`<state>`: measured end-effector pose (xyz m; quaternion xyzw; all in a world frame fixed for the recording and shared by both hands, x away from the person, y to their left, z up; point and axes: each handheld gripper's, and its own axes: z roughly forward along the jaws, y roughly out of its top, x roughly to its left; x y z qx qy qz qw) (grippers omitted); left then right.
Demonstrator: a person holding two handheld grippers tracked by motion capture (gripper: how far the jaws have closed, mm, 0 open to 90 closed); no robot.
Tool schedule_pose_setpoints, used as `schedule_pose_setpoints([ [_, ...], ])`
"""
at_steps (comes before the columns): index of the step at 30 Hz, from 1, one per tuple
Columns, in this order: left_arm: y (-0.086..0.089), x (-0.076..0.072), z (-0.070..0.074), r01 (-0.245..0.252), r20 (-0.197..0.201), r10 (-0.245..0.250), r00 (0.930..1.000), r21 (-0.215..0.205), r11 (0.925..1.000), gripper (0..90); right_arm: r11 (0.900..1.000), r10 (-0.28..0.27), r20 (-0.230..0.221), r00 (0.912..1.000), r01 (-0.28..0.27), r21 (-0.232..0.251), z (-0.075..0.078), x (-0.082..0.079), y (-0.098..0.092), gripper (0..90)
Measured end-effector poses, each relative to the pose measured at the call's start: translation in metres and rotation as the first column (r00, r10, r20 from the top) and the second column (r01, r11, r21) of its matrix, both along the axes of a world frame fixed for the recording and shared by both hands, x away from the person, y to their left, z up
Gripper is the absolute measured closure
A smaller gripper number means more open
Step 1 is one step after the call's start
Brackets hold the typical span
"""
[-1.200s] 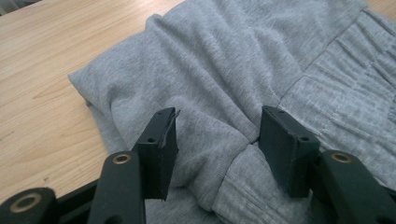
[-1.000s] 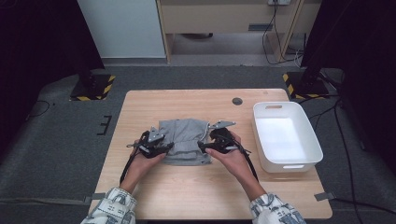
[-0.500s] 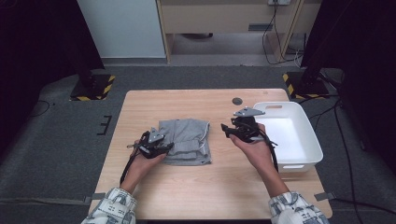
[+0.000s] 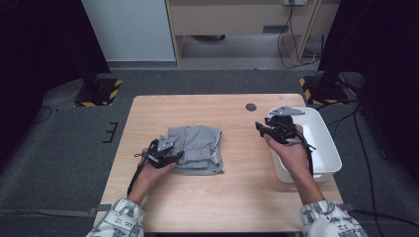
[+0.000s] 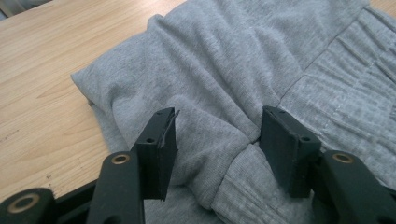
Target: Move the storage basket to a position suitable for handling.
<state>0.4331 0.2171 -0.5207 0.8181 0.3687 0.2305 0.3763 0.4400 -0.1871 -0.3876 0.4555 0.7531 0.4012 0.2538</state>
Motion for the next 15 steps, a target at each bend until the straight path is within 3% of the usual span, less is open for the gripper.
schedule_pose_setpoints([
  [6, 0.0, 0.0, 0.0, -0.001, -0.001, 0.001, 1.0, 0.0, 1.0, 45.6, 0.999, -0.05, -0.035, 0.9982, 0.049, -0.011, -0.012, 0.006, -0.018, 58.9],
  [15, 0.0, 0.0, 0.0, 0.0, 0.0, 0.0, 1.0, 0.0, 1.0, 45.6, 0.997, -0.069, -0.073, 0.9949, 0.066, -0.047, -0.03, 0.011, -0.028, 62.0],
])
